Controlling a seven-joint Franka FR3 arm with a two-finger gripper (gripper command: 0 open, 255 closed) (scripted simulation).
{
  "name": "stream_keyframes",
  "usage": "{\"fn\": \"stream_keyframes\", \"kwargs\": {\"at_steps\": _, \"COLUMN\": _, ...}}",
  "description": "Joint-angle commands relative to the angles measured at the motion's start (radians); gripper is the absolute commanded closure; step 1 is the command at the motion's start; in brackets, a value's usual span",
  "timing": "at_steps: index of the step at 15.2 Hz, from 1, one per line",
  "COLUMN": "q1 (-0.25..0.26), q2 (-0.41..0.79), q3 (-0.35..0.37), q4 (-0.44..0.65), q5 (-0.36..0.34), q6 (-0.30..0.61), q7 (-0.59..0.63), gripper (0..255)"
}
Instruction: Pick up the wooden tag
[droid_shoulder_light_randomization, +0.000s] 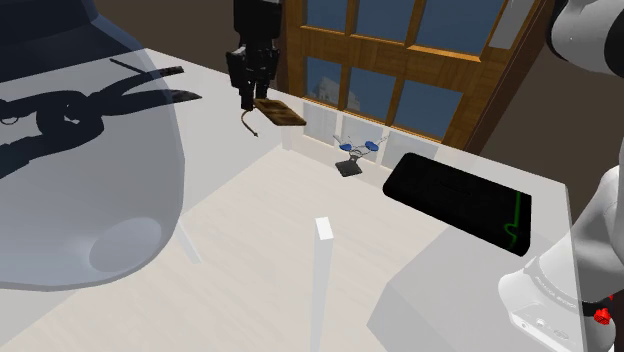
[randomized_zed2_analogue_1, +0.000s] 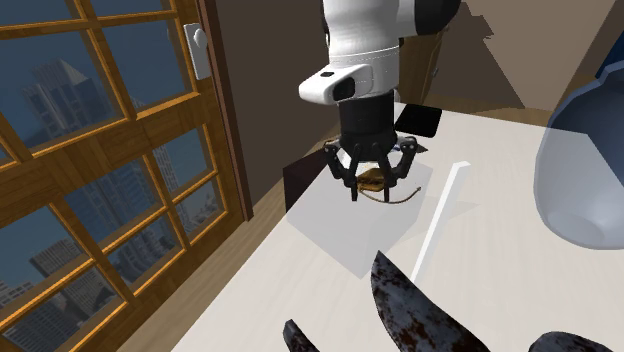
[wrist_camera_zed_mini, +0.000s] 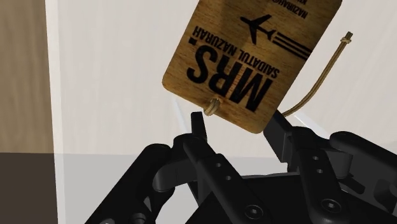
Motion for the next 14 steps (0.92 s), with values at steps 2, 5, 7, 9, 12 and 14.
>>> {"fn": "stream_keyframes", "kwargs": {"at_steps": 2, "q1": 0.007, "q2": 0.017, "q3": 0.0, "q4": 0.065, "q5": -0.005, "q6": -0.047, "q7": 0.007, "gripper": 255}}
{"fn": "stream_keyframes", "kwargs": {"at_steps": 5, "q1": 0.018, "q2": 0.045, "q3": 0.0, "q4": 0.15, "q5": -0.014, "q6": -0.105, "q7": 0.015, "gripper": 255}}
{"fn": "stream_keyframes", "kwargs": {"at_steps": 7, "q1": 0.028, "q2": 0.069, "q3": 0.0, "q4": 0.218, "q5": -0.021, "q6": -0.148, "q7": 0.021, "gripper": 255}}
{"fn": "stream_keyframes", "kwargs": {"at_steps": 9, "q1": 0.041, "q2": 0.101, "q3": -0.001, "q4": 0.299, "q5": -0.03, "q6": -0.196, "q7": 0.027, "gripper": 255}}
{"fn": "stream_keyframes", "kwargs": {"at_steps": 12, "q1": 0.073, "q2": 0.181, "q3": -0.005, "q4": 0.481, "q5": -0.05, "q6": -0.297, "q7": 0.038, "gripper": 255}}
{"fn": "stream_keyframes", "kwargs": {"at_steps": 14, "q1": 0.076, "q2": 0.189, "q3": -0.006, "q4": 0.497, "q5": -0.052, "q6": -0.305, "q7": 0.039, "gripper": 255}}
